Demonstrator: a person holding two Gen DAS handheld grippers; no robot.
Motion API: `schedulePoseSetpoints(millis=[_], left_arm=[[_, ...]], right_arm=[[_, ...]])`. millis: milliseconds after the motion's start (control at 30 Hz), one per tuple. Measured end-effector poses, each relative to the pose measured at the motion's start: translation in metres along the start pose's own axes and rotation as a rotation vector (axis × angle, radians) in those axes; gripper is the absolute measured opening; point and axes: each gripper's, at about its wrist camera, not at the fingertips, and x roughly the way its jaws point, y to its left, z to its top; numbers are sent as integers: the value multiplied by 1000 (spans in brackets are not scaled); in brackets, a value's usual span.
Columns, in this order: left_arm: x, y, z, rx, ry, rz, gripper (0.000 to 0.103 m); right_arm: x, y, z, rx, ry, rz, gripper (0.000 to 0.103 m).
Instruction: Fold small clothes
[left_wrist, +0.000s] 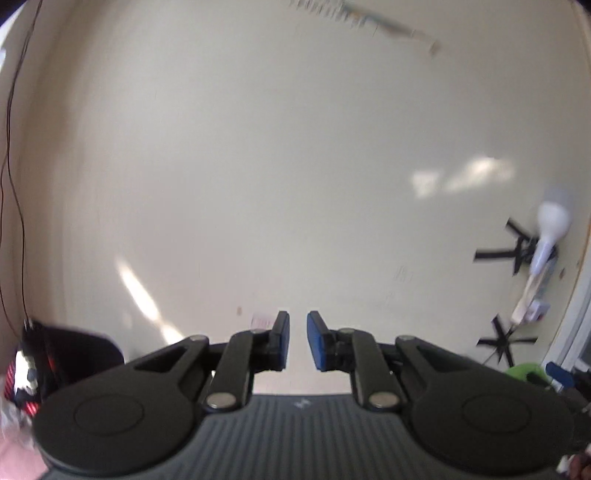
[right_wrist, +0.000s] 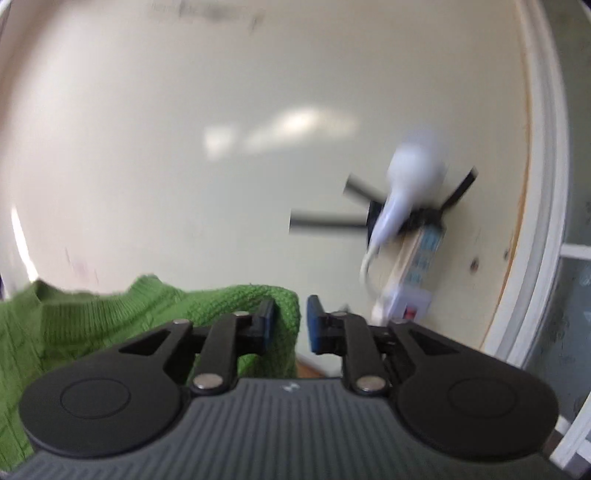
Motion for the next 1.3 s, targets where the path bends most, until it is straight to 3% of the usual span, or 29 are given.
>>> schedulePoseSetpoints(millis=[67,133,200,333,433,467,533,633,733,767,833,867,900,967,1000,1033,1067,1100,1133,1167,1233,1300], left_arm=[[13,10,-41,17,96,-51,13],[8,18,-83,83,147,-67,16],[5,33,-122,136,232,-69,30],[-7,82,-161,62,364,-51,31],[-33,111,-163,0,367,-61,36],[-42,117,-163,-12,355,-59,42],[-63,128,-159,-26,333,-59,49],[-90,134,-165,8,337,-57,54],[-114,132,-181,77,348,-53,62],[-121,130,-188,103,351,-45,66],[-133,124,-203,168,346,-19,84],[-136,120,-210,205,336,-1,93],[-138,115,-216,247,327,13,93],[-136,105,-228,321,329,26,88],[-132,102,-232,345,336,38,71],[-126,102,-237,359,355,45,57],[-124,103,-240,366,331,49,46],[-122,105,-240,367,315,49,31],[-118,109,-238,361,307,56,23],[-115,115,-232,338,309,56,11],[-109,138,-215,218,306,16,11],[-106,157,-197,141,278,21,11]], right_arm=[[23,15,-54,-44,119,35,43],[20,14,-93,-1,180,111,43],[11,11,-113,77,228,200,44],[-7,25,-106,229,296,499,47],[-19,63,-80,261,310,701,53],[-21,82,-71,258,316,767,57],[-21,119,-57,235,333,838,60],[-15,168,-42,157,350,852,61],[12,207,-28,123,398,790,64],[25,218,-23,125,431,754,69],[51,236,-21,139,512,694,82],[62,241,-21,148,541,660,84],[72,248,-22,148,568,629,84],[88,260,-28,154,630,624,82],[87,256,-29,206,607,612,81],[85,259,-28,205,587,615,66],[81,259,-23,205,572,626,40],[78,261,-20,191,566,606,29],[76,263,-17,183,565,602,11],[76,261,-15,201,565,605,9],[77,253,-8,258,555,599,8],[78,242,8,345,514,613,8]])
